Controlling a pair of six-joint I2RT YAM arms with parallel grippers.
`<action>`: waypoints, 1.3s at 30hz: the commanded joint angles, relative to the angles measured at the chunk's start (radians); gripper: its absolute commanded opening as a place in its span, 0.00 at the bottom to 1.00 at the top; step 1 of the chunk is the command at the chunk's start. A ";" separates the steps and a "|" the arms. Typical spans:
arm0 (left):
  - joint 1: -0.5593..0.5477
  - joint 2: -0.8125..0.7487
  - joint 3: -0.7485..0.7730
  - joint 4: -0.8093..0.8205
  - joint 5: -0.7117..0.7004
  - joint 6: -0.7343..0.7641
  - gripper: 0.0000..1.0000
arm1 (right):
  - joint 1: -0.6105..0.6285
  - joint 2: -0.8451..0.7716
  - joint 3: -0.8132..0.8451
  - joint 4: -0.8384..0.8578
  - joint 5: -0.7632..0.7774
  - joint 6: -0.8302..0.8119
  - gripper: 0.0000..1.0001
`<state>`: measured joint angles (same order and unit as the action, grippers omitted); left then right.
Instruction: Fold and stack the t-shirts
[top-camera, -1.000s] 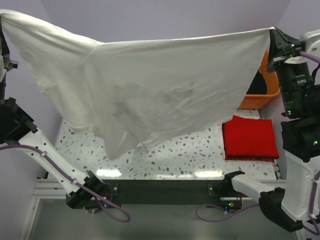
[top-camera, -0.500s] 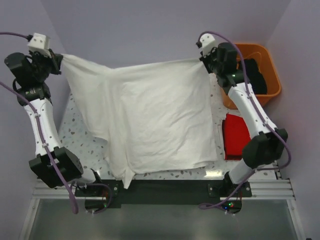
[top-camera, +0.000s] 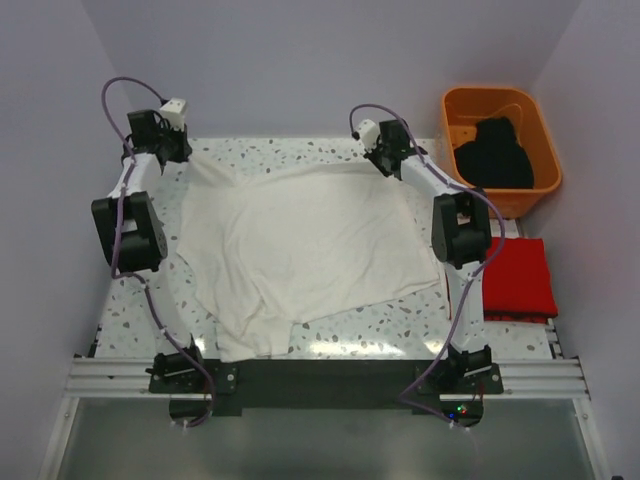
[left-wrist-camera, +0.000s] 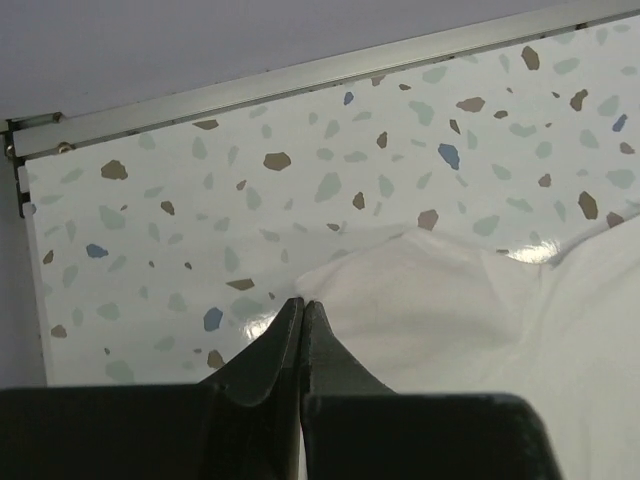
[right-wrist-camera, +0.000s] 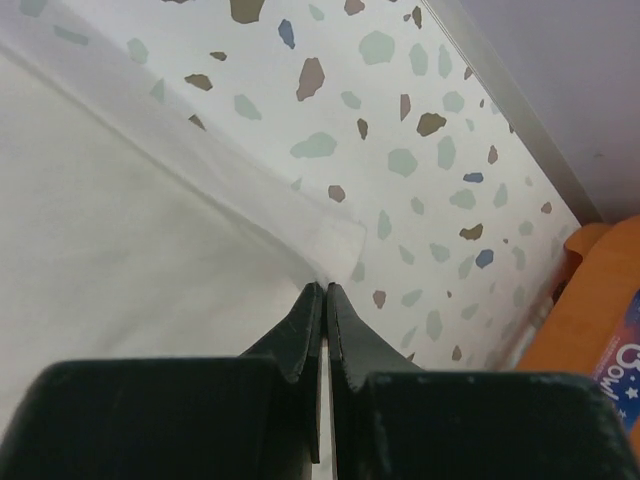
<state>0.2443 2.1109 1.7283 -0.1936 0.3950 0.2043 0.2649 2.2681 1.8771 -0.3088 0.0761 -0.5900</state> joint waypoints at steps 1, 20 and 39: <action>-0.026 0.085 0.184 0.010 -0.028 0.033 0.00 | 0.000 0.047 0.140 0.046 0.082 -0.045 0.00; -0.056 0.174 0.368 0.028 -0.091 0.047 0.73 | -0.012 0.106 0.358 -0.151 0.163 -0.038 0.84; -0.005 -0.114 -0.174 -0.529 -0.059 0.132 0.36 | -0.001 -0.085 0.033 -0.745 -0.147 0.002 0.52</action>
<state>0.2169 1.9823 1.5547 -0.6922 0.3981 0.3279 0.2611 2.2219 1.9594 -0.9649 -0.0380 -0.5991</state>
